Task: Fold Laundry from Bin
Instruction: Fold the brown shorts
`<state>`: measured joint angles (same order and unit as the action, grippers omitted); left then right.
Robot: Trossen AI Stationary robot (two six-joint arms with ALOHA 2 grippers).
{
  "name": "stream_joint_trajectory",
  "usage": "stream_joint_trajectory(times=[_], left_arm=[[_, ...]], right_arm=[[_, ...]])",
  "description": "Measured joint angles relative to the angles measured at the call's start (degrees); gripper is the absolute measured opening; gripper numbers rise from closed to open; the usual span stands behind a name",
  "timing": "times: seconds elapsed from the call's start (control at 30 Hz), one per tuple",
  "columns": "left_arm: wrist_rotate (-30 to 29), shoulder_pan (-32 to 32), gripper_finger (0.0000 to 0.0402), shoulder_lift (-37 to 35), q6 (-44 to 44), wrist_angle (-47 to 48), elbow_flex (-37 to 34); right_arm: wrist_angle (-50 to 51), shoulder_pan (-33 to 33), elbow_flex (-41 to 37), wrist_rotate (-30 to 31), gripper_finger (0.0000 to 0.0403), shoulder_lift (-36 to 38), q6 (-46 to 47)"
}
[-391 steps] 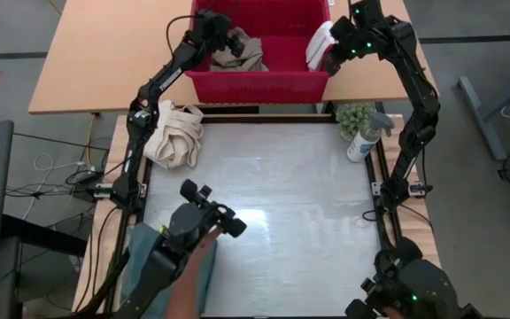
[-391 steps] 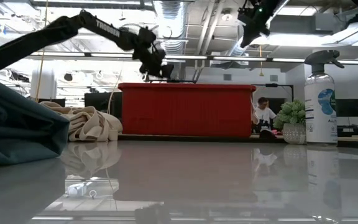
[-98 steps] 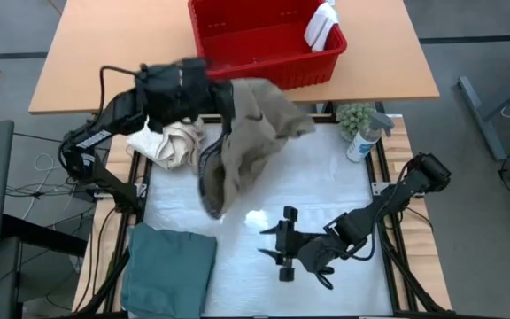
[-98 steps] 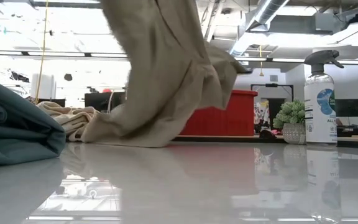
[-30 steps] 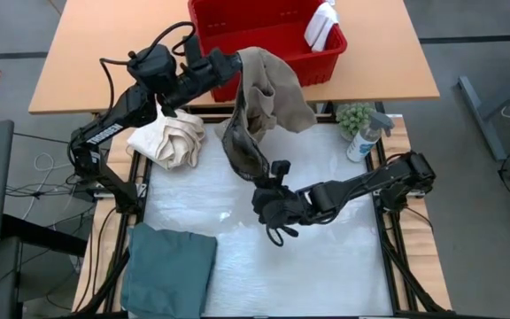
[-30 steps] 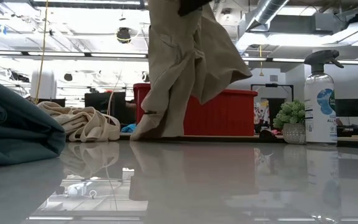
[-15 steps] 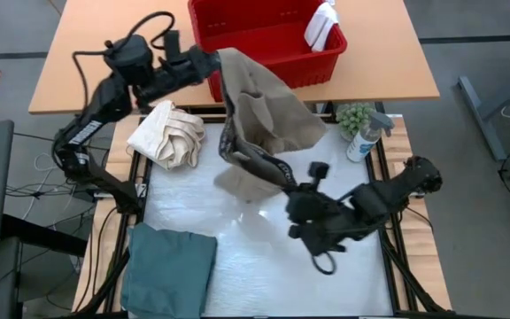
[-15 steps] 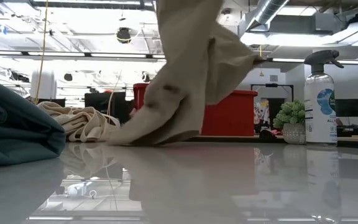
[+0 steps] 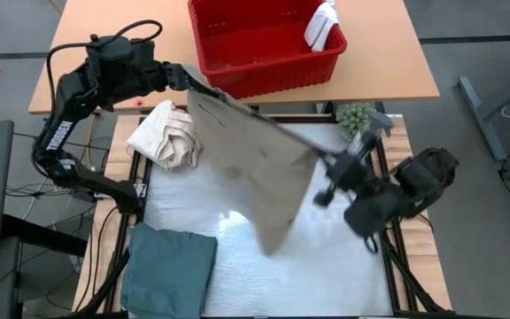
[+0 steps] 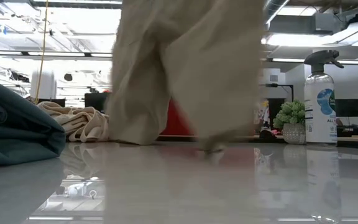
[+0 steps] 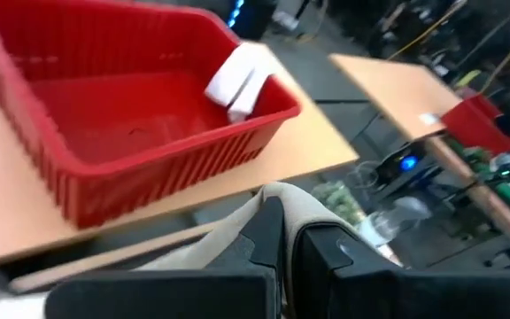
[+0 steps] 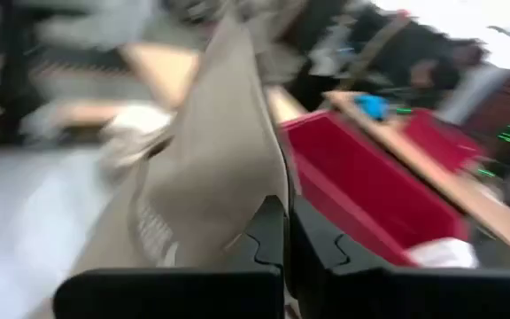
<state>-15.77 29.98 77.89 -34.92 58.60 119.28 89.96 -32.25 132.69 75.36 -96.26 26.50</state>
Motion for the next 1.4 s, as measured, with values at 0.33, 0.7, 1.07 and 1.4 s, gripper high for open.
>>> stream_joint_trajectory(times=[0.33,0.7,1.07,1.4], left_arm=[[5.04,6.16,0.0000,3.78,0.53,-3.80,0.02],[22.03,8.17,0.0000,8.04,8.83,-9.52,-0.02],[16.80,-9.53,0.0000,5.10,8.57,31.90,-2.40],[17.65,-35.16,0.0000,3.72,-5.13,15.49,-25.07]], right_arm=[[-0.25,24.59,1.11,9.17,0.0027,1.50,-10.63],[-0.36,35.18,1.11,5.74,0.0027,0.95,-23.32],[-0.06,15.10,-1.44,-17.35,0.0027,-0.45,5.32],[0.02,-0.37,-23.25,-45.85,0.0027,-0.70,32.72]])
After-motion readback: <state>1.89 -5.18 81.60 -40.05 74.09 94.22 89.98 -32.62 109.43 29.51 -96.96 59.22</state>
